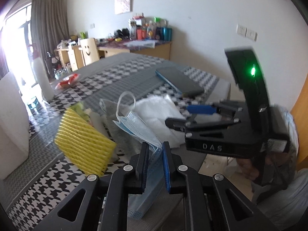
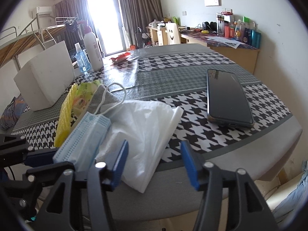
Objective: Organize soft objects
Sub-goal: 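Close the right tool on the white plastic bag while the left tool grasps the blue mask, then lift the blue mask with the left tool while the right tool lifts the white bag, then carry the blue mask over the white foam box and open the left tool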
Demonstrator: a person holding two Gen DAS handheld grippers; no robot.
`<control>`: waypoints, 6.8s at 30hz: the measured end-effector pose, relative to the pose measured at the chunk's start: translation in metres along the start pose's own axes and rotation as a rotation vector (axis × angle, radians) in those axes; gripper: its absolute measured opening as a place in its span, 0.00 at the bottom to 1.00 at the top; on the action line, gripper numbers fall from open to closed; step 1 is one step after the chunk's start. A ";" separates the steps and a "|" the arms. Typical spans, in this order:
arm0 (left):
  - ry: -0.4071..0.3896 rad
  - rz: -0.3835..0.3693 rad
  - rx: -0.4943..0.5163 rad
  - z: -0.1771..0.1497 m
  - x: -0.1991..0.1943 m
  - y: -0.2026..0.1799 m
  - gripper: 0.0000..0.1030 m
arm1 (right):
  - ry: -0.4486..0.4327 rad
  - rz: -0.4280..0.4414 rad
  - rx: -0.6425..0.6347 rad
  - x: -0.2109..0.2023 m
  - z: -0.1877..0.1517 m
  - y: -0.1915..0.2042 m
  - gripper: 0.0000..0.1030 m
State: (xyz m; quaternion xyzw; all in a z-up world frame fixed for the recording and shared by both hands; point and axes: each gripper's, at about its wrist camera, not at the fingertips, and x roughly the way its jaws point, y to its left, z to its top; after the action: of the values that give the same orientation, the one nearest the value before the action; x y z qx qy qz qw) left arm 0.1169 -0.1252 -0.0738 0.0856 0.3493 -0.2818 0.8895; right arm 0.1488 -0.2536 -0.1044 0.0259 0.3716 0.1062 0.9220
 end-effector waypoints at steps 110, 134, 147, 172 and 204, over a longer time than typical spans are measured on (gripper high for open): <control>-0.384 0.405 -0.198 0.062 -0.130 0.117 0.15 | -0.335 0.212 -0.207 -0.057 0.121 0.106 0.08; -0.416 0.488 -0.226 0.077 -0.144 0.145 0.15 | -0.356 0.237 -0.236 -0.057 0.151 0.136 0.08; -0.416 0.580 -0.273 0.084 -0.150 0.168 0.15 | -0.343 0.270 -0.281 -0.052 0.167 0.156 0.08; -0.330 0.734 -0.374 0.085 -0.142 0.211 0.15 | -0.336 0.351 -0.371 -0.042 0.192 0.201 0.08; -0.259 0.755 -0.480 0.073 -0.135 0.249 0.85 | -0.325 0.334 -0.410 -0.026 0.208 0.231 0.08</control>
State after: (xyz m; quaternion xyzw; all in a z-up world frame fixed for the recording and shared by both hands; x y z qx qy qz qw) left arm 0.2181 0.1150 0.0598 -0.0371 0.2352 0.1422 0.9608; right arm 0.2333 -0.0274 0.0927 -0.0834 0.1808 0.3234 0.9251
